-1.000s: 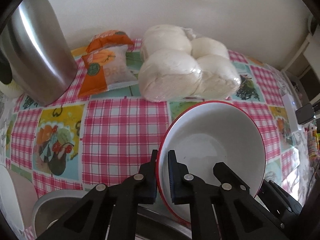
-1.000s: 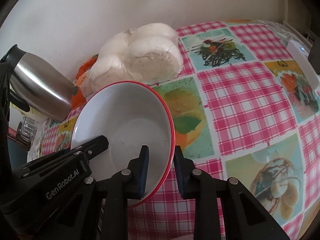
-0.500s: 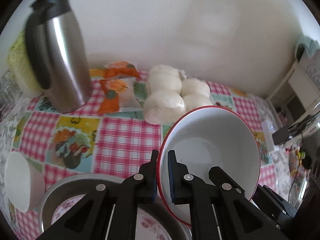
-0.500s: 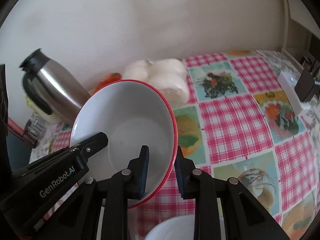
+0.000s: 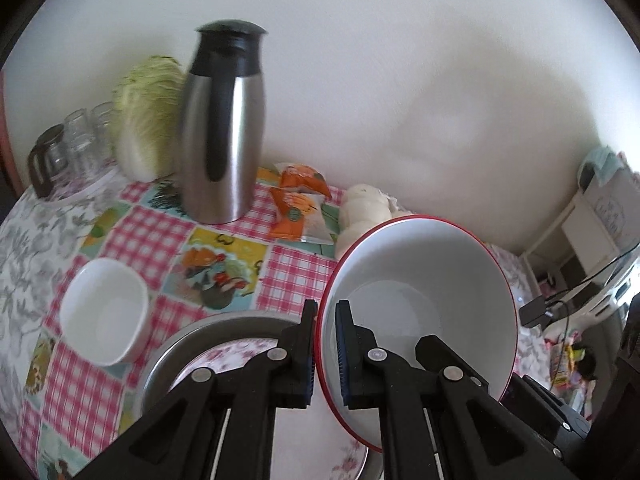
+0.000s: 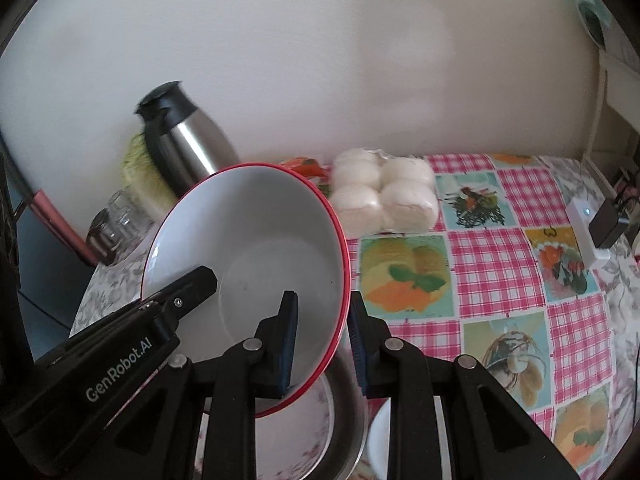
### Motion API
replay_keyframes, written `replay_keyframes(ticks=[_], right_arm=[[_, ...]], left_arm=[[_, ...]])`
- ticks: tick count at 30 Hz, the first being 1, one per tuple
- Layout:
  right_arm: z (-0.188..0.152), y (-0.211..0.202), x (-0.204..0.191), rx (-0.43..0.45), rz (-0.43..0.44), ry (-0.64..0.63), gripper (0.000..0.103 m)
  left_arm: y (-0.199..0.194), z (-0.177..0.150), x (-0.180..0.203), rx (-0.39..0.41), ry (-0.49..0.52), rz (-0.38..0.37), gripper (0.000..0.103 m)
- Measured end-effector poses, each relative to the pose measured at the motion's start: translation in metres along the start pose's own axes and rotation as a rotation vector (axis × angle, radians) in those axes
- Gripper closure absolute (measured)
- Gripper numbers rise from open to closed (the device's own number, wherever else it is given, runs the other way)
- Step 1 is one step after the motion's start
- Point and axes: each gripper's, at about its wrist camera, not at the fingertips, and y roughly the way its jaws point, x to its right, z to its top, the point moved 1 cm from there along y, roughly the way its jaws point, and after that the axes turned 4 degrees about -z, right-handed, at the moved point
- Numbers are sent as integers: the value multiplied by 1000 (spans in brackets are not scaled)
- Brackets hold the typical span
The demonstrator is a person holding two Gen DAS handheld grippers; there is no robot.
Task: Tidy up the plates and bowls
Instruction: 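Lift the red-rimmed bowl and carry it over the steel basin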
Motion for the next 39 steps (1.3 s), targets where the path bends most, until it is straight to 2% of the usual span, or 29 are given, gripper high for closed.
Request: replay_keyframes(ticks=[7,18,29,39], right_arm=[[-12,-34,-31,11,16,-42,77],[-35,-59,-55,-2,4,-68,77],[-60,-49,-78,-57,-6,-111,77],[-69,-28,-82,-119,-10,-116,77]], left_arm=[[-40,-15,-19,29,-39,-8,92],[-68,-44,-48,17,-97,-48,92],[-72,-64,-82,-12,-168,-52,92],[-58,-70,-98,-65,-211,-68,92]])
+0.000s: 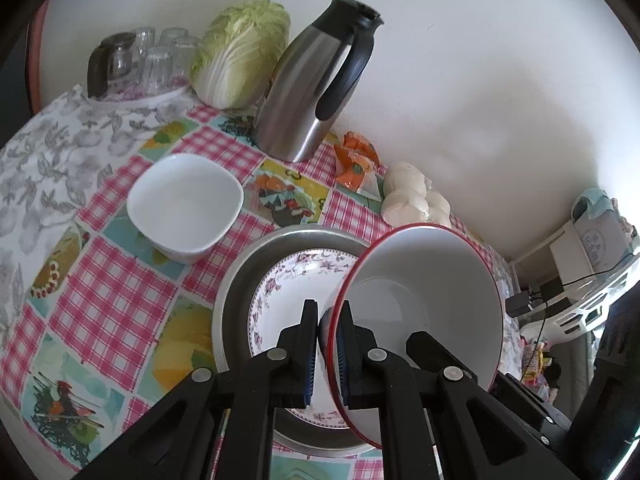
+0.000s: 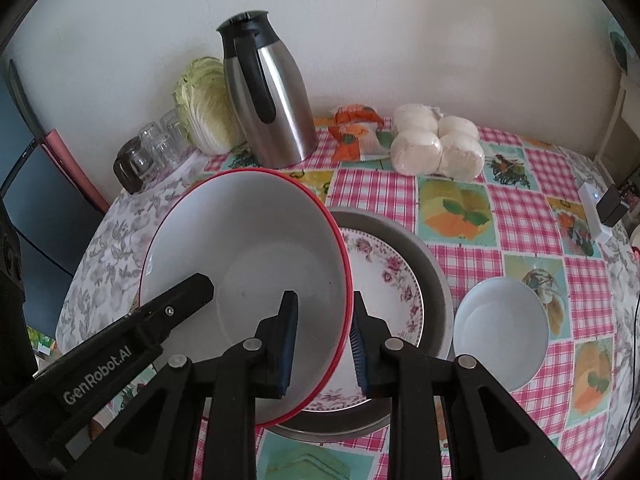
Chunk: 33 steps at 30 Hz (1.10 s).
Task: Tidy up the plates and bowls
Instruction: 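Lift the red-rimmed bowl and carry it over the steel basin, then lower the red-rimmed bowl onto the floral plate inside the basin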
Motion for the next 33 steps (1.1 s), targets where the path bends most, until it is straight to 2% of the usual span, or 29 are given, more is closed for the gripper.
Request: replay_keyframes(ticks=[18,33], right_arm=[[-5,24,-1,-69,-25,-16,77],[-13,53,11,-146,-27,21,77]], left_arm=[[22,0,-11,-61,-27,15,92],[50,-1,-14,-130,-37,33,92]])
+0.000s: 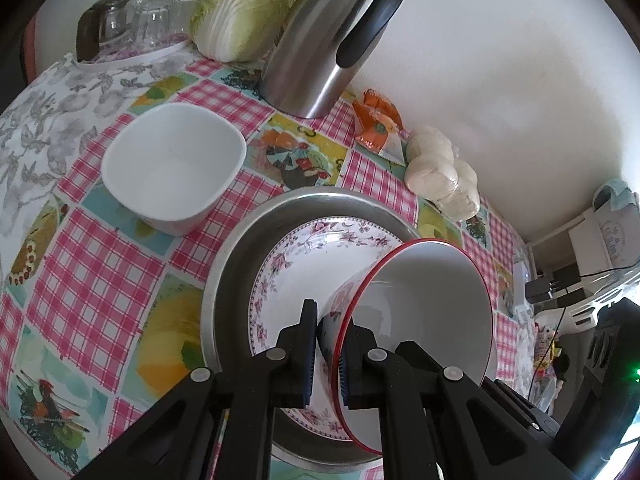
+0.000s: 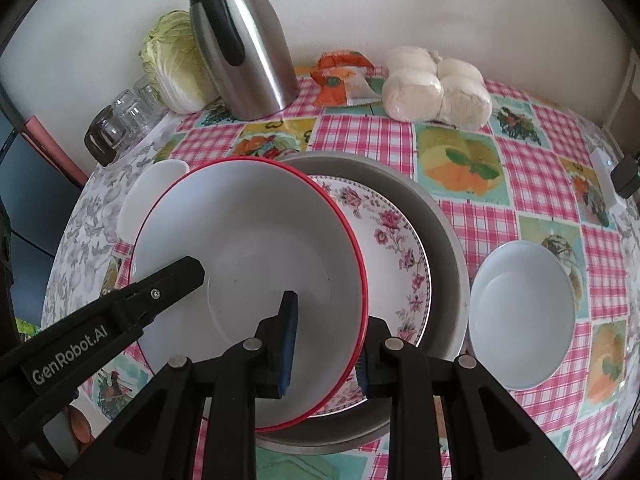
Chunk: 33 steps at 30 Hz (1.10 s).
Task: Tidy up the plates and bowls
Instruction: 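Lower the red-rimmed bowl onto the floral plate inside the basin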
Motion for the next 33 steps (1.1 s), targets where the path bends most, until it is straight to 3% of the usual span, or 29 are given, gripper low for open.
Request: replay_keyframes(ticks=[33], right_arm=[[2,34,3,-55,-12,40,76]], left_arm=[[38,4,-9,-43,-7,44,90]])
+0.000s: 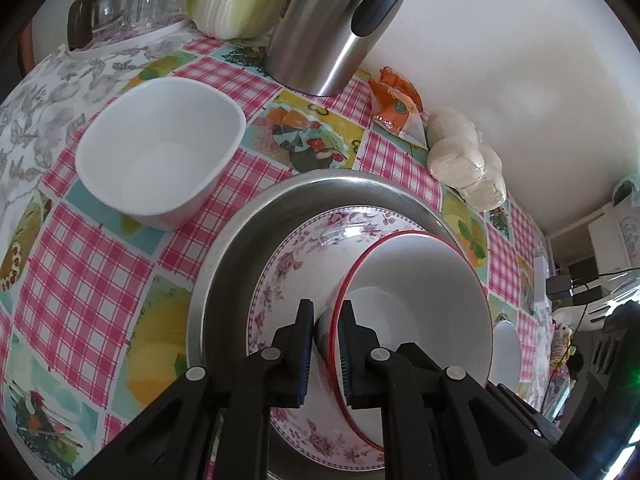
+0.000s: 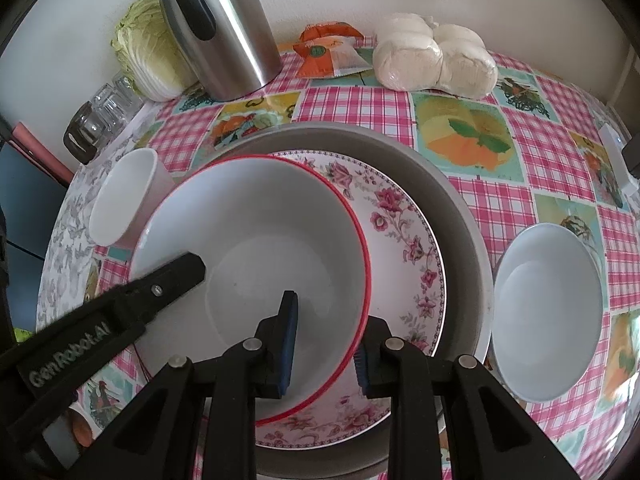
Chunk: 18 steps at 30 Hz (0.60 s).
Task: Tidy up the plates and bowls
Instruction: 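Lower the red-rimmed bowl onto the floral plate inside the basin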
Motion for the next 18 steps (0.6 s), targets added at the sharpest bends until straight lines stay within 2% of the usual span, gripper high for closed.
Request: replay_keyframes(ticks=[18], right_arm=[[1,1,4,2,-29,2,75]], left_arm=[[5,-1,6,-20,17,-16,89]])
